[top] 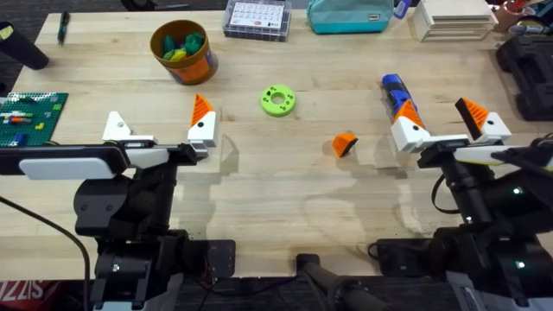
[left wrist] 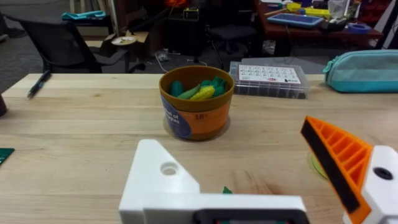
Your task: Pick up the gripper from the table and insert it into the empty holder that is missing its gripper. Then pick up a screw, insert it into the mounting hole, and use the screwdriver to tighten it. Finally, clean up the table by picking up the vegetable and placing it into the bucket.
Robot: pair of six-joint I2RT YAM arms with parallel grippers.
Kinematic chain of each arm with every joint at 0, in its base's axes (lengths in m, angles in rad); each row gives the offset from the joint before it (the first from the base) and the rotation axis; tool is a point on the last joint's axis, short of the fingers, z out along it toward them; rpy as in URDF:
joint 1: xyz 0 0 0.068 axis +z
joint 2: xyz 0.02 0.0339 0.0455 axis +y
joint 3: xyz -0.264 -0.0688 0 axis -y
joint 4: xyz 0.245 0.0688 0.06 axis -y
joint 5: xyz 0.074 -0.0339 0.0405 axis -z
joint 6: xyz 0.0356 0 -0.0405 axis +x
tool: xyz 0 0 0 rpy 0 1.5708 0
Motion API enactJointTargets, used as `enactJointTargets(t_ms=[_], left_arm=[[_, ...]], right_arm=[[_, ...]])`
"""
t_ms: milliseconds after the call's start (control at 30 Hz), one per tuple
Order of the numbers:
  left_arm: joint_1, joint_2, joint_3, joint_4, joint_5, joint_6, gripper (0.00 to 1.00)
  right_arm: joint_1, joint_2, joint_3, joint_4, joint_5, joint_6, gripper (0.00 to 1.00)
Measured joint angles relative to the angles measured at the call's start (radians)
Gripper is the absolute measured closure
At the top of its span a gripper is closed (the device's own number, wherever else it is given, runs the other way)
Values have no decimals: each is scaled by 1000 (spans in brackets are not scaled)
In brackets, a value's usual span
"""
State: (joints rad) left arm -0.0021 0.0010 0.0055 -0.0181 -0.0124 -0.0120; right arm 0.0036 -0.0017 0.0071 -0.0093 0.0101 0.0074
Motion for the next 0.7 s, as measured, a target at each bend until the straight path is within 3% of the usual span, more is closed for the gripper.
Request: enactJointTargets(t_ms=[567, 700], left_arm=[[0, 0, 2, -6, -6, 0, 15], [0, 6, 63, -129, -30, 0, 16]], right_arm=[[0, 0, 3, -5, 1, 0, 8], [0, 17, 74, -136, 0, 0, 8]])
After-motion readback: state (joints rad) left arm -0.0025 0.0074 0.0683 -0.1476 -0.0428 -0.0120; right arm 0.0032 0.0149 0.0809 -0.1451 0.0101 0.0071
